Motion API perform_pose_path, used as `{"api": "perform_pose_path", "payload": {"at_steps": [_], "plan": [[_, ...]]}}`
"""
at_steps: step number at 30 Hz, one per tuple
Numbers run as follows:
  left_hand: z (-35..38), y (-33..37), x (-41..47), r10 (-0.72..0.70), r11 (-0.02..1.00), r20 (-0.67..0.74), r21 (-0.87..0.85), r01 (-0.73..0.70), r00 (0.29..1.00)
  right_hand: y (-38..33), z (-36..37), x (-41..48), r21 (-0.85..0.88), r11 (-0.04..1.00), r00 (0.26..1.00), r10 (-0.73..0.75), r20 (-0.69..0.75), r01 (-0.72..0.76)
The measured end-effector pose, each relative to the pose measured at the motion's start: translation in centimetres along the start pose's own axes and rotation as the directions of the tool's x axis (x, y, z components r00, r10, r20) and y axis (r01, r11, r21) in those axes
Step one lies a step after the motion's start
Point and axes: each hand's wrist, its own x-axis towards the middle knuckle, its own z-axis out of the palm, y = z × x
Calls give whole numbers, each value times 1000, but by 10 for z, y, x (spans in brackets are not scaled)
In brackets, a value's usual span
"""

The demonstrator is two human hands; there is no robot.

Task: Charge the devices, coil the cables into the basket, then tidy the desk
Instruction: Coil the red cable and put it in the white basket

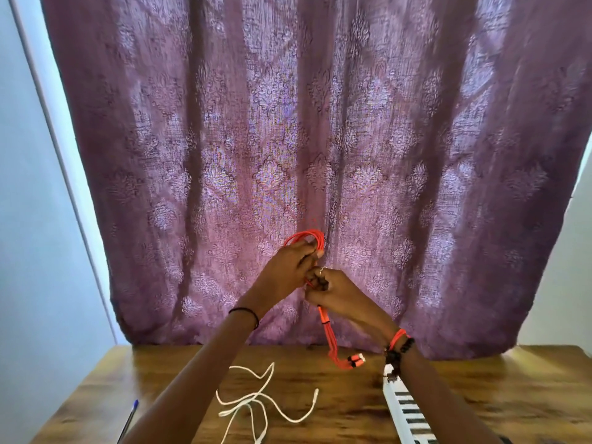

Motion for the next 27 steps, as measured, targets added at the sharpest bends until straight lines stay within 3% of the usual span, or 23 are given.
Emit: {"api": "perform_pose_path", "payload": {"at_steps": [4,12,17,20,23,27], "plan": [[-4,-14,-3,-40,964,108,266,10,993,3,-3,-5,94,993,997,64,47,-69],[-8,-18,-16,-35,900,190,433,-52,981,5,-13,-3,22,997,993,74,95,-77],[-9,-32,-30,58,979,203,181,-96,977,2,-36,-3,-133,989,988,78,136,-60],[-6,-26,-39,-53,997,196,-45,63,979,-2,-46,-2,-178,983,986,61,153,-33],[-6,-25,-45,-173,953,285,-194,234,943,-7,-57,-2,-190,982,983,40,177,-5],[-5,-20,-53,-271,794,342,-449,410,900,-14,-71,-1,-156,988,986,13,168,13]]}}
